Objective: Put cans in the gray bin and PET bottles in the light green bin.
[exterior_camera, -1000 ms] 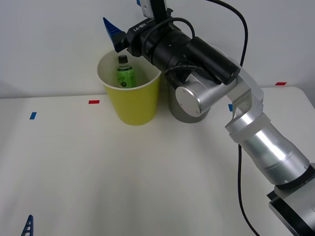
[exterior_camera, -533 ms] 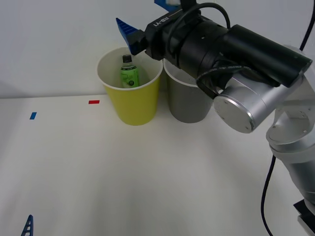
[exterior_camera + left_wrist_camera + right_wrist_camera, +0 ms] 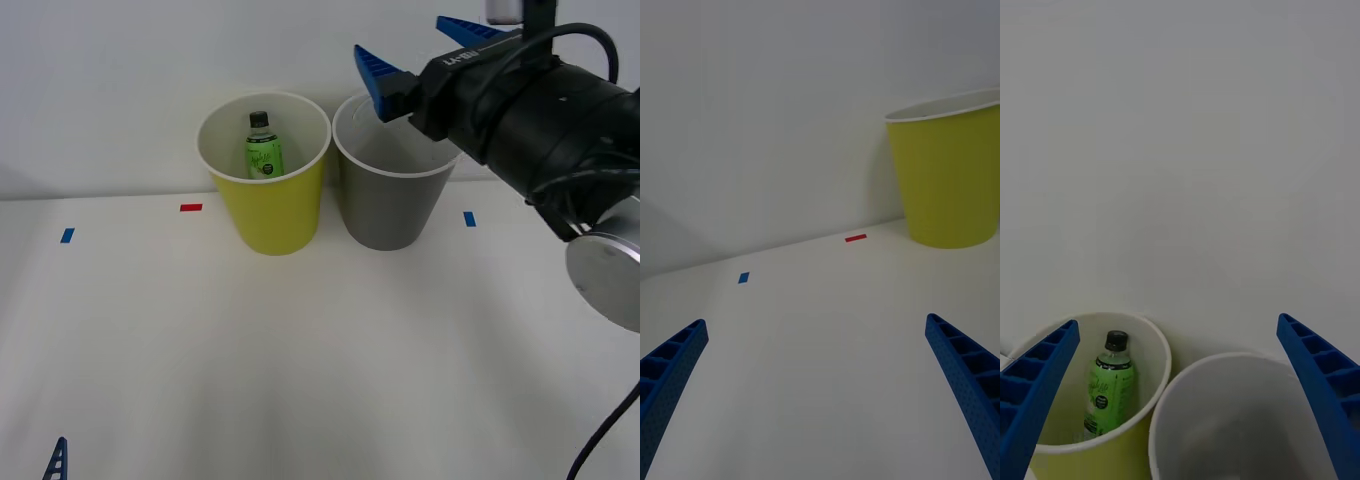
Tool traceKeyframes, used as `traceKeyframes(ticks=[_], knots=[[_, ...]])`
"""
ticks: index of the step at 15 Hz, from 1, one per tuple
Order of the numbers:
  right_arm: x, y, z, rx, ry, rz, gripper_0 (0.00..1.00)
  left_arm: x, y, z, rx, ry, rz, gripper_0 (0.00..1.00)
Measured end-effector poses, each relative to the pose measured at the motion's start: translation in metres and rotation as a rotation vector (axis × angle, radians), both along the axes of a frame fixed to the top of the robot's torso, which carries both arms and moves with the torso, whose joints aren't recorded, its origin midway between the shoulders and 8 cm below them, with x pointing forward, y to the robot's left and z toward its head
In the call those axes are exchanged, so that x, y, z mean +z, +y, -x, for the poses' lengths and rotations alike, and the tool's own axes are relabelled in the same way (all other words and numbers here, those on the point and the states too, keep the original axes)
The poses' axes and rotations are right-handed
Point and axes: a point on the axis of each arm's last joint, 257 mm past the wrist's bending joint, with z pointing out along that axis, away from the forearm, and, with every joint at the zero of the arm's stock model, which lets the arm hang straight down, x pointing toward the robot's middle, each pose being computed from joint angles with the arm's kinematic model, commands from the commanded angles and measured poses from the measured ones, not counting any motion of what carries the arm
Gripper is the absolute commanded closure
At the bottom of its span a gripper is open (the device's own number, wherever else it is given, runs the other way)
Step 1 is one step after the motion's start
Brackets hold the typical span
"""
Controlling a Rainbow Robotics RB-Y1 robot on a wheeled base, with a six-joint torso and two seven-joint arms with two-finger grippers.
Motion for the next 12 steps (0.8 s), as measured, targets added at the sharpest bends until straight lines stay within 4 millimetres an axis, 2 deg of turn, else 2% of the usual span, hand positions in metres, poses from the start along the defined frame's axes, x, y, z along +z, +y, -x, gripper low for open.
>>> traceKeyframes(ticks=[2,5,7,10,12], knots=[[-0.013,-0.038,-0.006,-0.064,0.04,-0.033,0.1,0.0,0.0,0.0,0.0,0.0,0.0,0.0],[-0.042,-0.082,-0.011,-0.161,0.097,-0.041,0.1,0.0,0.0,0.0,0.0,0.0,0.0,0.0],[-0.059,-0.112,-0.014,-0.24,0.117,0.016,0.1,0.0,0.0,0.0,0.0,0.0,0.0,0.0],[-0.081,-0.142,-0.011,-0.298,0.151,0.091,0.1,0.0,0.0,0.0,0.0,0.0,0.0,0.0],[-0.082,-0.147,-0.003,-0.308,0.151,0.094,0.09,0.0,0.0,0.0,0.0,0.0,0.0,0.0]])
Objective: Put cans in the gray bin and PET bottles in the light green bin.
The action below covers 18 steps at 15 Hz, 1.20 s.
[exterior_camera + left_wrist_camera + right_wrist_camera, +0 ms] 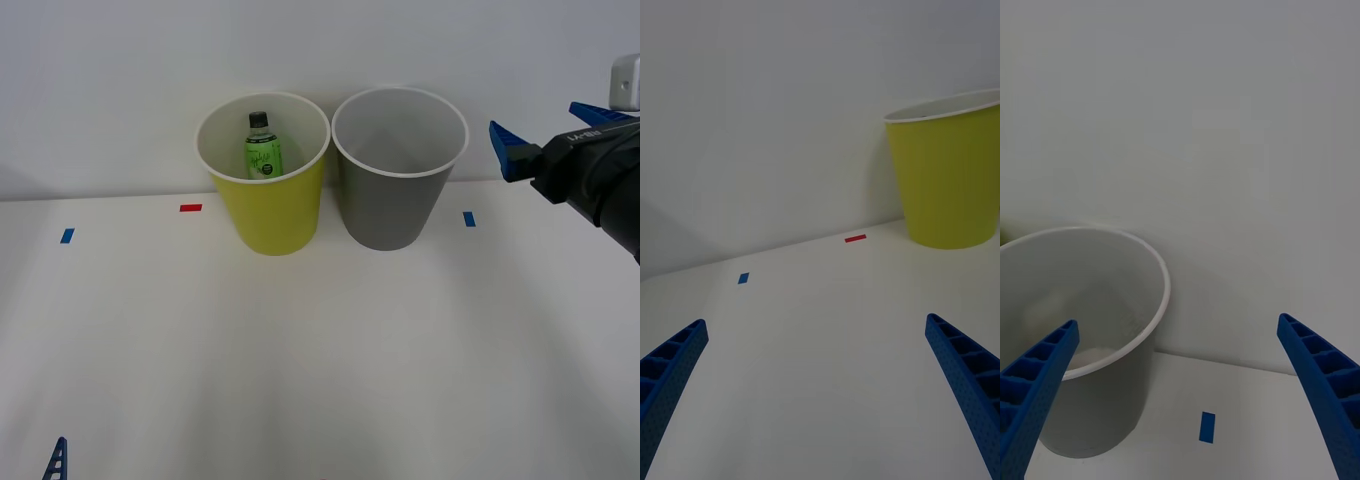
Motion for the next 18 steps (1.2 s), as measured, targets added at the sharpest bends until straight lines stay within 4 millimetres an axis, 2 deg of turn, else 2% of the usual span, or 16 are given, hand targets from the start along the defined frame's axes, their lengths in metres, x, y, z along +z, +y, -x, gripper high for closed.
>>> traceKeyframes(ticks=[3,6,10,15,18], knots=[[-0.001,-0.003,0.008,-0.003,-0.039,-0.05,0.08,0.0,0.0,0.0,0.0,0.0,0.0,0.0],[-0.015,-0.008,0.02,-0.005,-0.07,-0.083,0.08,0.0,0.0,0.0,0.0,0.0,0.0,0.0],[-0.028,-0.014,0.049,0.009,-0.163,-0.116,0.08,0.0,0.0,0.0,0.0,0.0,0.0,0.0],[-0.064,-0.013,0.096,0.011,-0.209,-0.077,0.08,0.0,0.0,0.0,0.0,0.0,0.0,0.0],[-0.082,-0.016,0.109,0.013,-0.22,-0.08,0.08,0.0,0.0,0.0,0.0,0.0,0.0,0.0]])
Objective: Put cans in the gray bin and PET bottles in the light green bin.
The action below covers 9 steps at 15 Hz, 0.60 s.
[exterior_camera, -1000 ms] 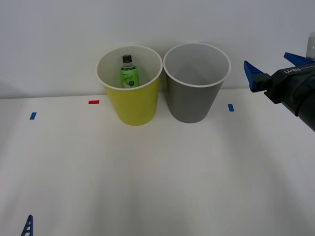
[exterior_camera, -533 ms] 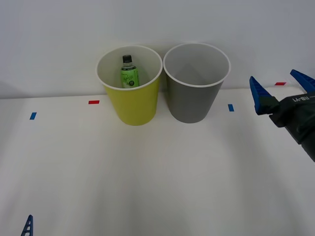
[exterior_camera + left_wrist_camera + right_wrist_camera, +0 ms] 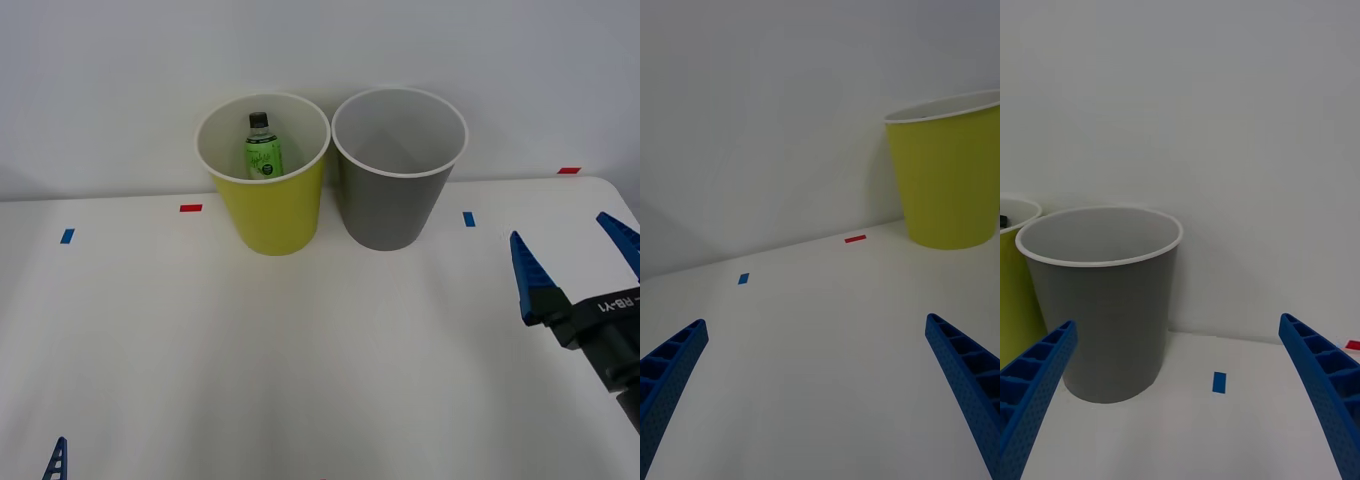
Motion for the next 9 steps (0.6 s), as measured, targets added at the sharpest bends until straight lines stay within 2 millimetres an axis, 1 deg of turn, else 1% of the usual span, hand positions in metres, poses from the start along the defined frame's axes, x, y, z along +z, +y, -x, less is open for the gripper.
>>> traceKeyframes(ticks=[1,2,4,7,9], knots=[[-0.009,-0.003,0.002,0.001,-0.011,-0.006,0.08,0.0,0.0,0.0,0.0,0.0,0.0,0.0],[-0.023,-0.007,0.005,-0.003,-0.004,-0.005,0.08,0.0,0.0,0.0,0.0,0.0,0.0,0.0],[-0.039,-0.009,0.016,-0.006,0.025,-0.002,0.08,0.0,0.0,0.0,0.0,0.0,0.0,0.0],[-0.054,-0.011,0.034,-0.014,0.055,-0.002,0.08,0.0,0.0,0.0,0.0,0.0,0.0,0.0],[-0.059,-0.011,0.045,-0.017,0.059,-0.008,0.08,0.0,0.0,0.0,0.0,0.0,0.0,0.0]])
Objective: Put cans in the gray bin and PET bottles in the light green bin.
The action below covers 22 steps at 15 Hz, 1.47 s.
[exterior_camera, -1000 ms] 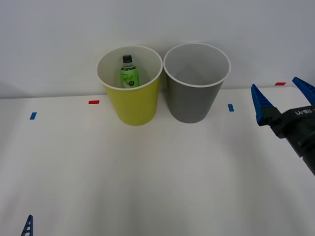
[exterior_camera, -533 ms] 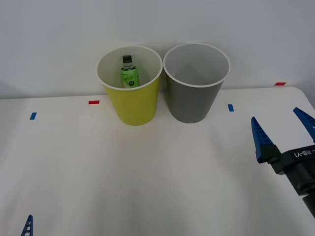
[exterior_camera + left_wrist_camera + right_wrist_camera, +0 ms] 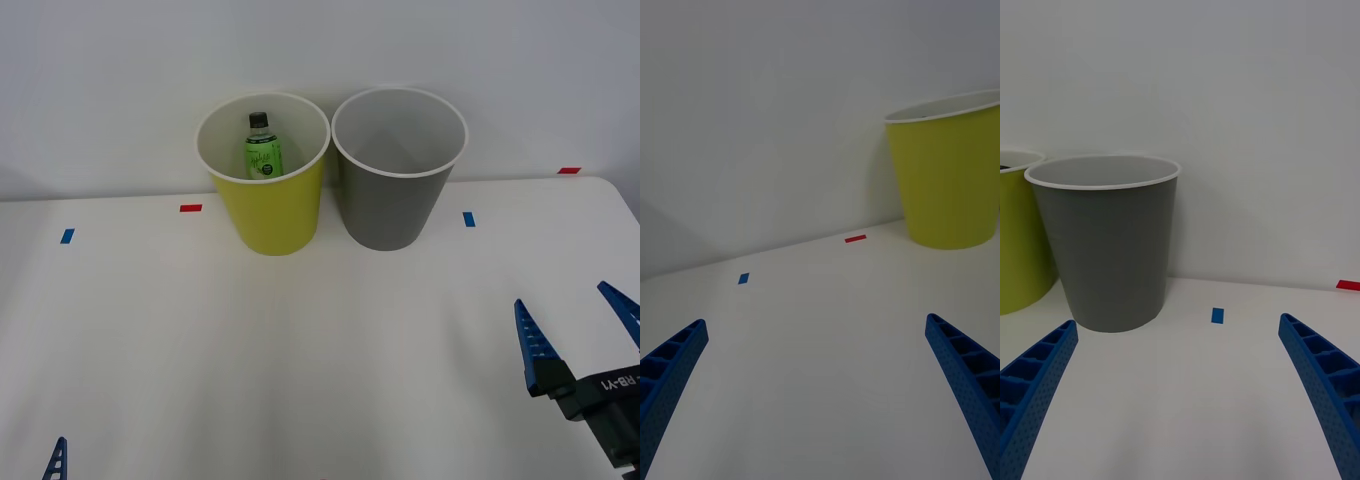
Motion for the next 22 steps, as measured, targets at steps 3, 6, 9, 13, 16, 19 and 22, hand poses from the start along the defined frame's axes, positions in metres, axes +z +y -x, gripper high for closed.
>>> traceKeyframes(ticks=[3,6,9,13,16,19,22], knots=[[-0.002,0.005,0.012,0.01,-0.021,-0.02,0.08,0.0,0.0,0.0,0.0,0.0,0.0,0.0],[-0.021,-0.004,0.028,0.007,-0.066,-0.03,0.08,0.0,0.0,0.0,0.0,0.0,0.0,0.0],[-0.024,0.002,0.04,0.022,-0.06,-0.023,0.08,0.0,0.0,0.0,0.0,0.0,0.0,0.0],[-0.027,0.003,0.051,0.026,-0.05,-0.024,0.08,0.0,0.0,0.0,0.0,0.0,0.0,0.0],[-0.028,0.003,0.052,0.026,-0.048,-0.025,0.08,0.0,0.0,0.0,0.0,0.0,0.0,0.0],[-0.028,0.003,0.052,0.026,-0.048,-0.025,0.08,0.0,0.0,0.0,0.0,0.0,0.0,0.0],[-0.028,0.003,0.052,0.026,-0.048,-0.025,0.08,0.0,0.0,0.0,0.0,0.0,0.0,0.0]])
